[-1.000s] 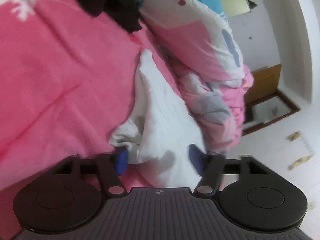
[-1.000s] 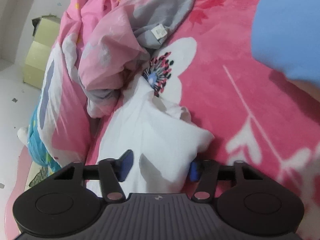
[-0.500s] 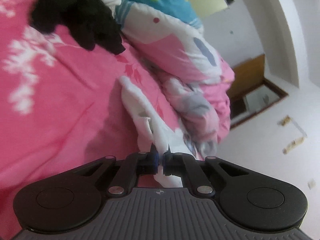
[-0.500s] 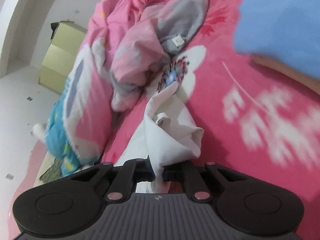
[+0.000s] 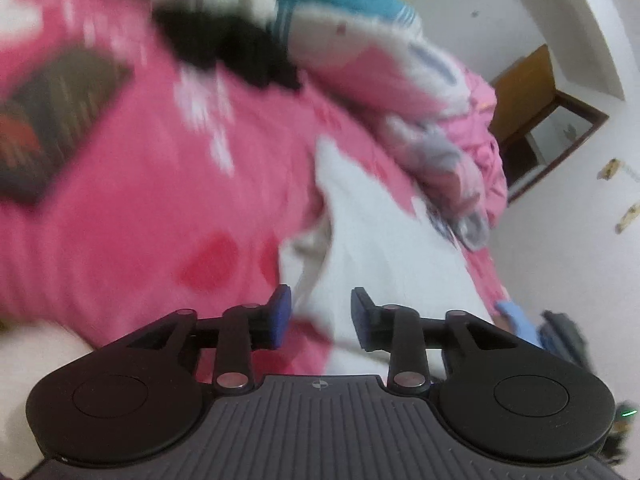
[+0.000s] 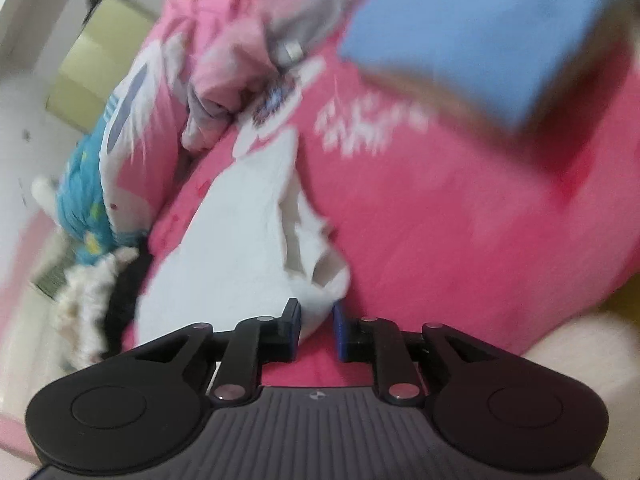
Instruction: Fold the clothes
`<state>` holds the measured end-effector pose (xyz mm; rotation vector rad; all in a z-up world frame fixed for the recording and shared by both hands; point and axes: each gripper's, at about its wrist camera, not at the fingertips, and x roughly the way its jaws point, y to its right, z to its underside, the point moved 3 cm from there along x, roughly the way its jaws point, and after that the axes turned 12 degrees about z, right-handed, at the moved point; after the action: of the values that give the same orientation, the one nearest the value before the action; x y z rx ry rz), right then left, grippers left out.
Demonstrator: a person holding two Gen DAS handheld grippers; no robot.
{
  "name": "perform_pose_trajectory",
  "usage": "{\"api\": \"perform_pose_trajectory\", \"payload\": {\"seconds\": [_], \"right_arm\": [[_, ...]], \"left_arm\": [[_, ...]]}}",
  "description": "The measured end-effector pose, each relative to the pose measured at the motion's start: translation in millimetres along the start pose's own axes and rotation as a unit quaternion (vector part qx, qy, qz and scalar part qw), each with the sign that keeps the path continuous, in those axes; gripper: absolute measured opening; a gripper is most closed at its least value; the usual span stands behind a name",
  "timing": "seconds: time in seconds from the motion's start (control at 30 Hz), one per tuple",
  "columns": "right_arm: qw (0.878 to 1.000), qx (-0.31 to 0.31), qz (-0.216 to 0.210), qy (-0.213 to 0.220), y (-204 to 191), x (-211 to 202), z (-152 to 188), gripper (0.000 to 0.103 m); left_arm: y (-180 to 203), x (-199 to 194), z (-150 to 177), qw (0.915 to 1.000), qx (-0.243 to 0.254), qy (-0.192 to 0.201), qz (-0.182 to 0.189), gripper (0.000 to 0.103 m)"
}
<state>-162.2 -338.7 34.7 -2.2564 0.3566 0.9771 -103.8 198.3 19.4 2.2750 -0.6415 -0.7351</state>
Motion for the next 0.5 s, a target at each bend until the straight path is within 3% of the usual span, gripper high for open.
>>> {"api": "perform_pose_trajectory", "payload": {"seconds": [0.07,0.13,0.2,0.27,0.3,0.37,0.5], "right_arm": [[0.996,-0.070,0.021,0.053,-17,-14,-5,0.019],[0.984,-0.142,0.032,0.100,-41,-19,-10,0.019],[0.972,-0.205,0.000,0.119,-70,-7,-7,0.019],[0.963,-0.247,-0.006,0.111,-92,11,1,0.018],[0.959,-0.265,0.001,0.102,-99,23,6,0.018],[0.954,-0.284,0.019,0.091,-94,39,17,0.018],[0.956,-0.280,0.016,0.081,-58,50,34,0.018]], "left_arm": [[20,0,-8,0.9986,0.051,0.015,-0.001,0.038],[40,17,-10,0.9954,0.095,0.009,0.009,0.040],[58,45,-4,0.9902,0.139,-0.011,0.010,0.040],[64,72,10,0.9832,0.177,-0.039,-0.025,0.040],[61,82,18,0.9807,0.181,-0.055,-0.047,0.040],[42,91,31,0.9839,0.150,-0.071,-0.065,0.039],[33,72,29,0.9897,0.121,-0.062,-0.046,0.040]]}}
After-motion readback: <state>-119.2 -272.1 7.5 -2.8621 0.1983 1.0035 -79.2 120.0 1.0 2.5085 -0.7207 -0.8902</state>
